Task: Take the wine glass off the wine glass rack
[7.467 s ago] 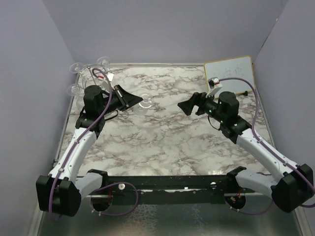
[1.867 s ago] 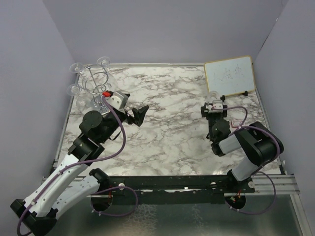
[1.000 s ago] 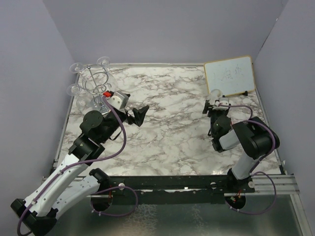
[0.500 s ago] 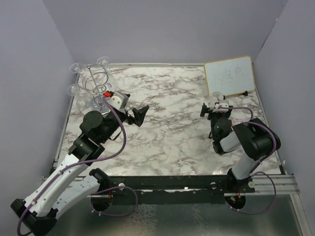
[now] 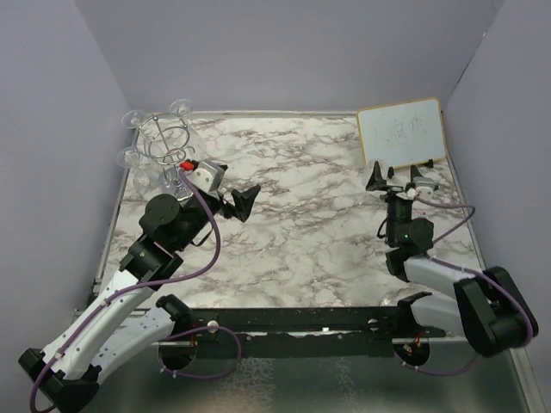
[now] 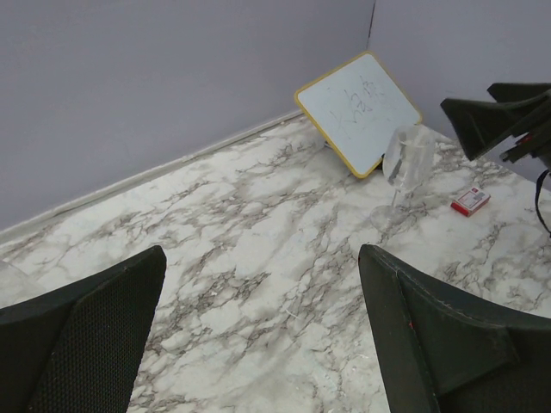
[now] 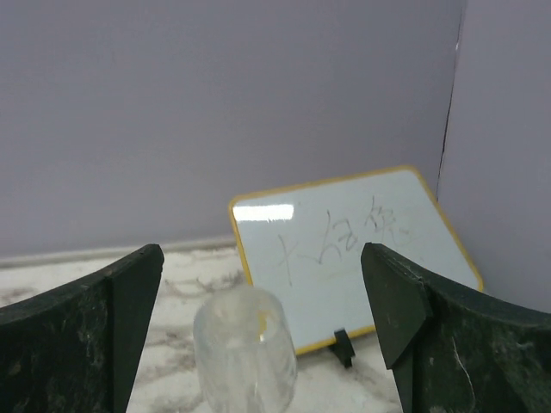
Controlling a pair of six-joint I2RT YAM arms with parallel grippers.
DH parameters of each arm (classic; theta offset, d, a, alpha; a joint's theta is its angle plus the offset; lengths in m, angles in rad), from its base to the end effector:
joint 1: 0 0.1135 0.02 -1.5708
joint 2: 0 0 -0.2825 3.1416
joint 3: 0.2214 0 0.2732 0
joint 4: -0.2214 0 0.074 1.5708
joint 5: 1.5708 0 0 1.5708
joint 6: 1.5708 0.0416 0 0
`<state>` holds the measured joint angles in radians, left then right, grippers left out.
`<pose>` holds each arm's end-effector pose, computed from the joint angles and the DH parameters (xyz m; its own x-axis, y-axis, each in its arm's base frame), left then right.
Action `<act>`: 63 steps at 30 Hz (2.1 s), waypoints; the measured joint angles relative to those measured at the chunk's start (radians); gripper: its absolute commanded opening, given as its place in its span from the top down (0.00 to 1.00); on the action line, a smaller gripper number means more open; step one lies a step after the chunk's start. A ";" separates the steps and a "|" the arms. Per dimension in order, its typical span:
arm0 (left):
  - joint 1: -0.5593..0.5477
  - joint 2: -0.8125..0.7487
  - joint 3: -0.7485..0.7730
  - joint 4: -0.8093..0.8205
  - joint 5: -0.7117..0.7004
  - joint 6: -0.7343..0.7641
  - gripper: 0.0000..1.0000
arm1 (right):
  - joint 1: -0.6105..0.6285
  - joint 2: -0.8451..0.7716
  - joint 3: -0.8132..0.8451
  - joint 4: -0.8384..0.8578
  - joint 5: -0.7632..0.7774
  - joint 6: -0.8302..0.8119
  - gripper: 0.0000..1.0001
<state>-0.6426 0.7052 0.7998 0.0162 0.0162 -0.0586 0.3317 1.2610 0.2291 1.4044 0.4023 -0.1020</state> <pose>0.1432 -0.1081 0.3943 0.0525 -0.1125 -0.9923 0.6162 0.7855 -0.0564 0.2197 0.0584 0.2254 0.3377 0.0172 -0.9411 0.0800 0.9957 0.0469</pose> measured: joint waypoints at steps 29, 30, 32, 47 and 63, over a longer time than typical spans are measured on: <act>0.050 0.090 -0.006 -0.003 -0.225 0.000 0.01 | 0.328 -0.072 0.555 -1.173 -0.585 0.481 0.00; 0.056 0.104 -0.006 -0.003 -0.234 -0.001 0.01 | 0.328 -0.063 0.555 -1.192 -0.584 0.468 0.00; 0.067 0.126 -0.006 -0.006 -0.247 -0.004 0.01 | 0.328 -0.054 0.554 -1.229 -0.580 0.448 0.00; 0.233 0.324 0.366 -0.258 -0.307 -0.099 0.01 | 0.328 -0.121 0.506 -1.233 -0.575 0.418 0.00; 0.912 0.479 0.563 -0.455 0.080 -0.471 0.01 | 0.328 -0.203 0.465 -1.226 -0.527 0.419 0.00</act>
<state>0.2691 1.1843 1.3628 -0.4389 0.0963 -0.5297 0.6601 1.0580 0.6937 0.1780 -0.1249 0.3172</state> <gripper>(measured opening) 0.991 0.996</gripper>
